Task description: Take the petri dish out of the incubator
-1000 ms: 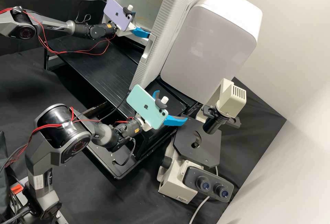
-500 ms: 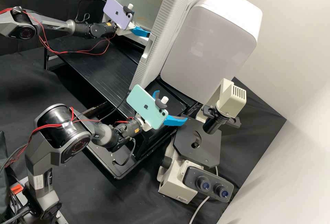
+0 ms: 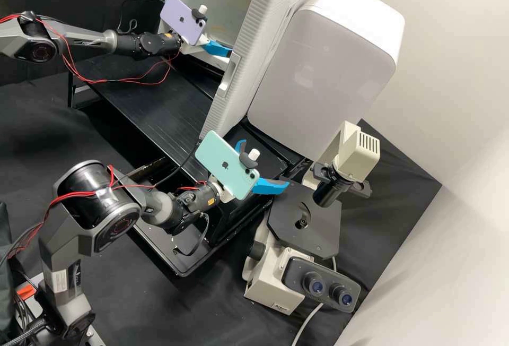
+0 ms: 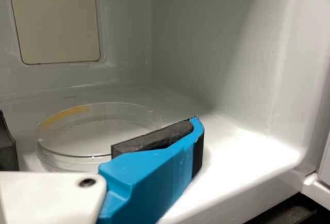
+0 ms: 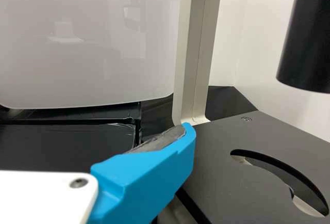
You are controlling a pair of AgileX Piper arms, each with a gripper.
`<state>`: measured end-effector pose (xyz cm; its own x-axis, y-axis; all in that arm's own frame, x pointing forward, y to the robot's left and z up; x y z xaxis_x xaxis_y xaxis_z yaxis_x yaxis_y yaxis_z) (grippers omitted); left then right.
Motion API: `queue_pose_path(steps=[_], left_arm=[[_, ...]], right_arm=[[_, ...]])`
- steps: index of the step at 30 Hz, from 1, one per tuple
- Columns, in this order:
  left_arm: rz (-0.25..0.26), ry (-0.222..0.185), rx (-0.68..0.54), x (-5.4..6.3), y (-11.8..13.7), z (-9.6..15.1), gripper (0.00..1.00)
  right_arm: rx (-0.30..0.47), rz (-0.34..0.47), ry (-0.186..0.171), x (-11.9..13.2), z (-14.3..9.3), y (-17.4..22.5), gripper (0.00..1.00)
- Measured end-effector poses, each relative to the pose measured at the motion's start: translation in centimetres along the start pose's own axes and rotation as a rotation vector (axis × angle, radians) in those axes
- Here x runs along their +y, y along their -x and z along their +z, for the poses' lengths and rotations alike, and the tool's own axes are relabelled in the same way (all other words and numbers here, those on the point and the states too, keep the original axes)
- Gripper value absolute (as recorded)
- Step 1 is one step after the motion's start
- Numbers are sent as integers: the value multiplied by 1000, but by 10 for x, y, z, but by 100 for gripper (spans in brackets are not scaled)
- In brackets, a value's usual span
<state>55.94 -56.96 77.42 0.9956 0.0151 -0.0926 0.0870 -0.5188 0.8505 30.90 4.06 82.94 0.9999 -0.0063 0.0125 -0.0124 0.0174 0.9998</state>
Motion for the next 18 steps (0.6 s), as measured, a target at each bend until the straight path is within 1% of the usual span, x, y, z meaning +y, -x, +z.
queue_pose_path(steps=[3, 4, 13, 15, 17, 18], left_arm=[[-2, 1, 2, 1, 0, 1, 0], [-5, -5, 4, 0, 0, 1, 0], [-11, 1, 6, -1, 0, 2, 0], [-10, -5, 7, -1, 0, 2, 0], [-12, 2, 9, -1, 0, 2, 0], [-9, -4, 9, 0, -1, 2, 0]], right_arm=[[0, 0, 0, 0, 0, 0, 100], [0, 0, 0, 0, 0, 0, 100], [0, 0, 0, 0, 0, 0, 100], [0, 0, 0, 0, 0, 0, 100], [0, 0, 0, 0, 0, 0, 100], [0, 0, 0, 0, 0, 0, 100]])
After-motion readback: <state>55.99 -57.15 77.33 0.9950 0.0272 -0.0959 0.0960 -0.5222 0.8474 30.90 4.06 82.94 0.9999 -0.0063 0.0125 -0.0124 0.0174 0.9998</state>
